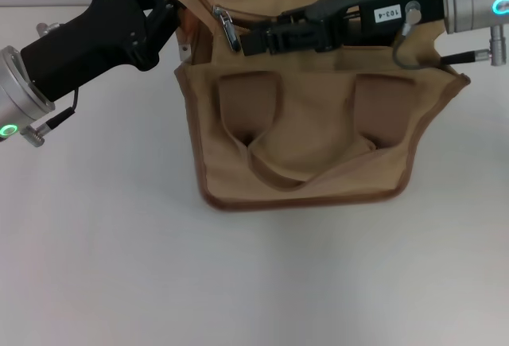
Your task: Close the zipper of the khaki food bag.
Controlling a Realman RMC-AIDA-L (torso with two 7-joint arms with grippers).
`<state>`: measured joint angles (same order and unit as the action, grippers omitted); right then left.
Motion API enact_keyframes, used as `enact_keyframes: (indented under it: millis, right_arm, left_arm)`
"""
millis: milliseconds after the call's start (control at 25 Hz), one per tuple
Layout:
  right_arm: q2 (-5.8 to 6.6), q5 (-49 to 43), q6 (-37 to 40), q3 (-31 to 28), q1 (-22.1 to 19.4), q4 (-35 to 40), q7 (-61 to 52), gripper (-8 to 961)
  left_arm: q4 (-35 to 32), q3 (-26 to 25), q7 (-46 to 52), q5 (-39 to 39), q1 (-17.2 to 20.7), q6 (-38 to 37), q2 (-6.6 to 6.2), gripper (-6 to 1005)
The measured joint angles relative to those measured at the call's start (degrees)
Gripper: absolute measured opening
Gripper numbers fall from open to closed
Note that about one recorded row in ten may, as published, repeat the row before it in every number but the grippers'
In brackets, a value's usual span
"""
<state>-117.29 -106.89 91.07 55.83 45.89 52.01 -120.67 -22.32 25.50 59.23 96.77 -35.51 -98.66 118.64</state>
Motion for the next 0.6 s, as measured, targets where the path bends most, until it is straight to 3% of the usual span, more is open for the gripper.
enact_keyframes:
  millis: [120, 600]
  right_arm:
    - [-0.2, -0.1, -0.6, 0.1, 0.7, -0.1, -0.1, 494]
    - [-0.88, -1.0, -5.5, 4.7, 2.2, -0.8, -2.3, 340]
  left_arm:
    - [0.0, 0.0, 0.0, 0.0, 0.0, -0.1, 0.01, 91]
    - [0.8, 0.0, -0.7, 0.0, -0.7, -0.4, 0.11, 97]
